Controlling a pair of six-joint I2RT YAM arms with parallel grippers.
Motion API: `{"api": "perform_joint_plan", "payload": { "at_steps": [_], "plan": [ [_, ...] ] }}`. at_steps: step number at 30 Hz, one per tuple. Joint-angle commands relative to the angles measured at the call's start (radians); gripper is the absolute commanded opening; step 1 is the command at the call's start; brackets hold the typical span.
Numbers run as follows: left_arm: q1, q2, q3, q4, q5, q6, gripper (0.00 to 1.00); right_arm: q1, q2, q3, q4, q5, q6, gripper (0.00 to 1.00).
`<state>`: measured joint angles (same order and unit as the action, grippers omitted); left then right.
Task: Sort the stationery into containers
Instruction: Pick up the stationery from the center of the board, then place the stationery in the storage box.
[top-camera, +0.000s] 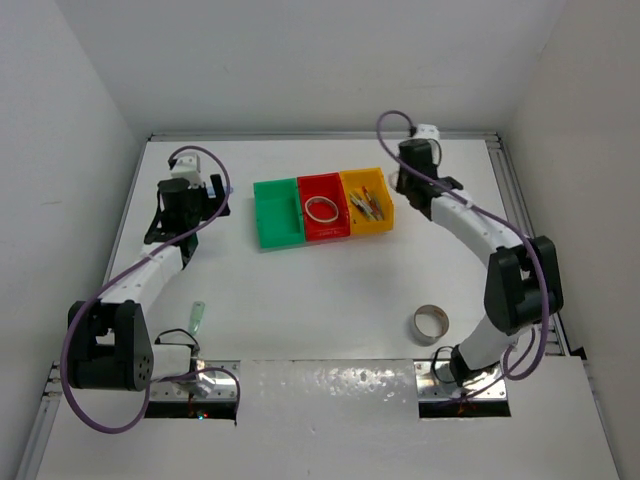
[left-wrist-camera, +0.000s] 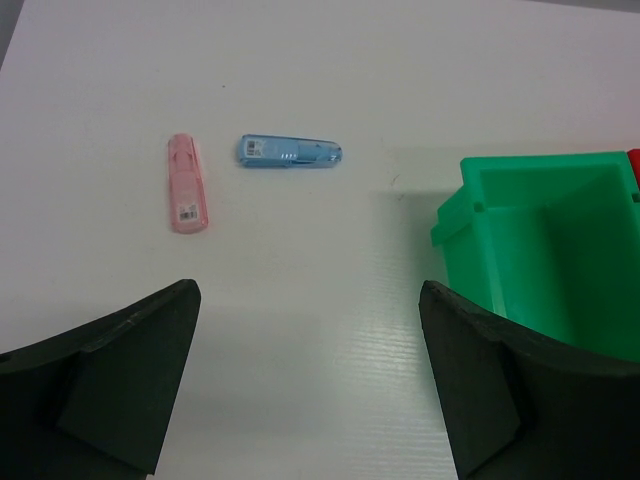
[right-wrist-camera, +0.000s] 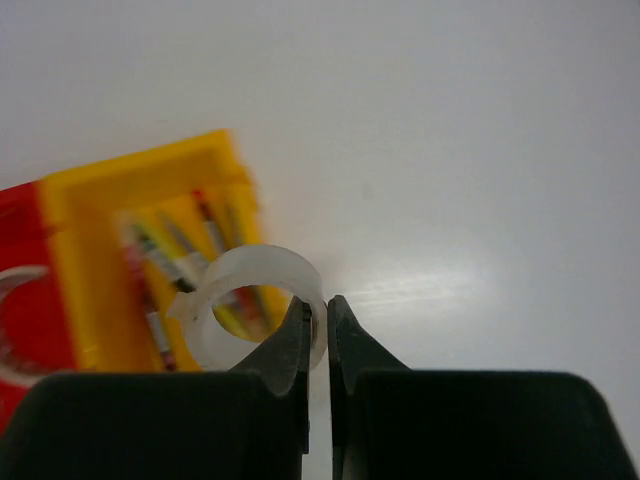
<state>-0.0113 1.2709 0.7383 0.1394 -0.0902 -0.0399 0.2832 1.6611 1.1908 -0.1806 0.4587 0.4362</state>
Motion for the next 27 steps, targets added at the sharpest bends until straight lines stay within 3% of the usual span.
{"api": "perform_joint_plan", "payload": {
  "at_steps": [1,4,6,8,15,27],
  "plan": [
    [0.01,-0.03,-0.014,0.055,0.015,-0.023,0.89,0.121,0.04,0.113,0.115,-0.075,-0.265,0.0],
    [0.008,-0.033,-0.017,0.06,0.018,-0.028,0.89,0.192,0.228,0.366,-0.089,-0.25,-0.321,0.0],
    [0.007,-0.041,-0.02,0.062,0.02,-0.028,0.89,0.226,0.364,0.543,-0.222,-0.313,-0.33,0.0],
    [0.007,-0.044,-0.022,0.057,0.014,-0.026,0.89,0.255,0.42,0.616,-0.259,-0.324,-0.34,0.0],
    [0.01,-0.051,-0.037,0.06,0.01,-0.029,0.89,0.29,0.534,0.63,-0.212,-0.334,-0.338,0.0],
    [0.01,-0.048,-0.039,0.062,0.003,-0.023,0.89,0.298,0.582,0.55,-0.143,-0.304,-0.295,0.01]
  ]
}}
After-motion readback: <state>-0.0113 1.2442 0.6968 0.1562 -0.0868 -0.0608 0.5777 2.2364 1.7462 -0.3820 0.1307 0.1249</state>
